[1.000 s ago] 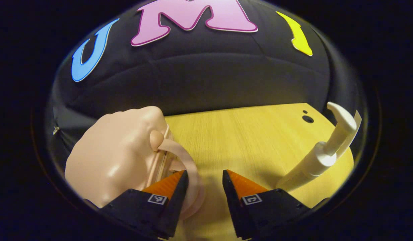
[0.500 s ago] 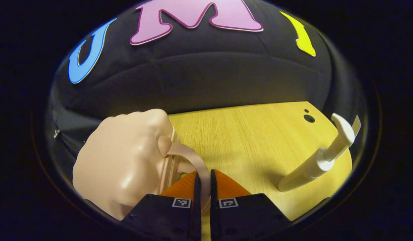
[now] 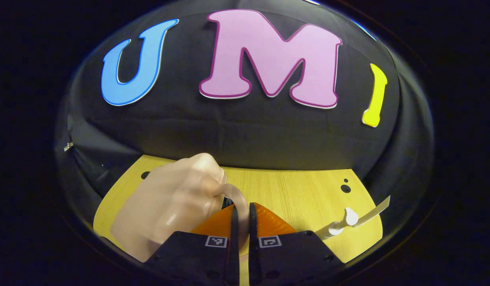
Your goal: First open the suitcase, pack the skin care products into it, and then close the suitcase.
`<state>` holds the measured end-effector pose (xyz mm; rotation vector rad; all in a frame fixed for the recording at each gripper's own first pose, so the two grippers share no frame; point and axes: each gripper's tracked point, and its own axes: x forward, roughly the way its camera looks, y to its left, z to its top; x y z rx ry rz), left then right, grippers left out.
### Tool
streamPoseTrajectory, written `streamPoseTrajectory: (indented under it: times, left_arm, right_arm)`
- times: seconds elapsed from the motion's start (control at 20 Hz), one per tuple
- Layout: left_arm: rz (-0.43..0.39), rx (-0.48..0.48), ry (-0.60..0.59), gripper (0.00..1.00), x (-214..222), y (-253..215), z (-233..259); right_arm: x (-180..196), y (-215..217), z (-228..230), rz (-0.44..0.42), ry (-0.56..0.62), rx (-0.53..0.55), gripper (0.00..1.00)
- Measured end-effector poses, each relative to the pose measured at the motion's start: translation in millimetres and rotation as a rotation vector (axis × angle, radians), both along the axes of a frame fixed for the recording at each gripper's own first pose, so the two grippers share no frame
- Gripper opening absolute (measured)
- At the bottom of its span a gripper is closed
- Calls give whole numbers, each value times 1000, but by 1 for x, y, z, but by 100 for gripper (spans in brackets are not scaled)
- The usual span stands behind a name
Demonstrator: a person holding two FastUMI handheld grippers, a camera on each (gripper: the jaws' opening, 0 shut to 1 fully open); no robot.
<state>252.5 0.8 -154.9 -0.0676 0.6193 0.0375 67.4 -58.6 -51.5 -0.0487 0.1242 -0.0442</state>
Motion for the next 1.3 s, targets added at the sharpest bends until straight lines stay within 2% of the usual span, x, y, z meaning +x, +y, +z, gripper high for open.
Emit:
streamPoseTrajectory:
  times: [0.1,0.15,0.25,0.4,0.45,0.5,0.55,0.7,0.85,1.0,1.1,1.2,1.3]
  left_arm:
    - [35,-34,-14,14,2,41,35]
    - [44,-15,-28,14,2,65,53]
    - [47,89,-47,14,1,118,85]
    - [43,238,-49,14,4,187,96]
    - [76,402,-78,13,9,249,102]
    - [103,422,-79,18,10,280,95]
    - [120,437,-89,14,12,303,90]
    - [126,548,-92,13,16,375,65]
    - [183,491,-70,13,18,432,11]
    - [218,430,9,14,15,469,-38]
    - [207,417,50,14,11,481,-70]
    - [208,384,138,14,9,496,-121]
    - [239,356,185,18,9,501,-129]
  right_arm:
    - [2,5,4,-11,-9,14,97]
    - [0,7,6,-20,-11,18,97]
    - [-1,10,10,-39,-20,19,97]
    - [-1,15,6,-58,4,23,97]
    - [-1,17,8,-78,11,51,97]
    - [-1,17,10,-95,13,60,95]
    - [-1,17,9,-107,20,64,96]
    - [-6,14,7,-153,43,40,97]
    - [-14,13,-1,-205,75,12,99]
    - [-20,21,-14,-240,116,13,97]
    - [-22,27,-19,-256,127,-3,96]
    - [-24,39,-31,-250,155,-19,97]
    - [-27,46,-38,-243,175,-26,97]
